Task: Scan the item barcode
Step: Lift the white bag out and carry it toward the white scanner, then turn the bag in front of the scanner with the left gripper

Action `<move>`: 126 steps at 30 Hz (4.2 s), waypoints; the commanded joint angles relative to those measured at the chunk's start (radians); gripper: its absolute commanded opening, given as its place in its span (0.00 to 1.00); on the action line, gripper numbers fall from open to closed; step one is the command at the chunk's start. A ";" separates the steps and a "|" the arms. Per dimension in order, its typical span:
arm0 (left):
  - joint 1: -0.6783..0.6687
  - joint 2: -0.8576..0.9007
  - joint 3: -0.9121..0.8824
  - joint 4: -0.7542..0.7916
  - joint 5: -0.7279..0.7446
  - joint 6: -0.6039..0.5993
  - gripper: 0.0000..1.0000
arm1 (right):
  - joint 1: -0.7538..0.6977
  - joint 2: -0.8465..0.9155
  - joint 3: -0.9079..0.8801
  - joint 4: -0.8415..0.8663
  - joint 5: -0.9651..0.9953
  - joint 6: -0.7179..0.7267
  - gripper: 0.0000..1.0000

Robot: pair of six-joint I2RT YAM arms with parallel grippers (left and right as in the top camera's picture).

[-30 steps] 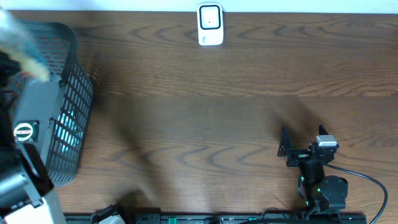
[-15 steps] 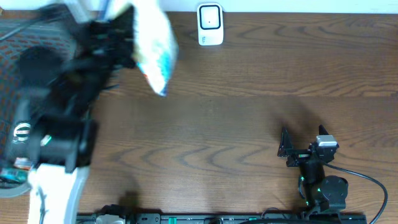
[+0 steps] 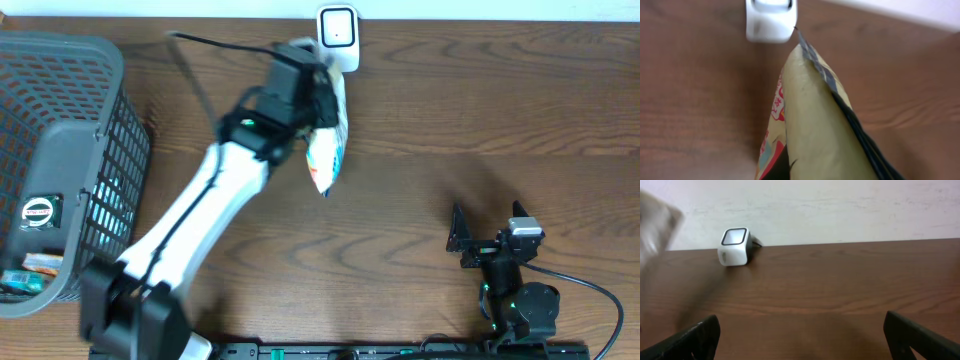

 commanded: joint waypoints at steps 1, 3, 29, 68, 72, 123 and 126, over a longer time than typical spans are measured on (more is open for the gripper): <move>-0.038 0.069 0.009 0.003 -0.112 -0.002 0.07 | 0.000 -0.005 -0.002 -0.004 0.001 -0.015 0.99; -0.056 0.114 0.009 0.006 -0.132 -0.001 0.08 | 0.000 -0.005 -0.002 -0.004 0.001 -0.015 0.99; -0.064 -0.001 0.046 -0.106 -0.097 0.163 0.45 | 0.000 -0.005 -0.002 -0.004 0.001 -0.015 0.99; -0.151 0.134 0.089 -0.227 0.041 0.164 0.33 | 0.000 -0.005 -0.002 -0.004 0.001 -0.015 0.99; -0.155 0.163 0.070 -0.296 0.053 0.153 0.33 | 0.000 -0.005 -0.002 -0.004 0.001 -0.015 0.99; -0.146 0.545 0.191 0.046 0.014 0.164 0.36 | 0.000 -0.005 -0.002 -0.004 0.001 -0.015 0.99; -0.097 0.542 0.196 0.105 0.015 0.164 0.36 | 0.000 -0.005 -0.002 -0.004 0.001 -0.015 0.99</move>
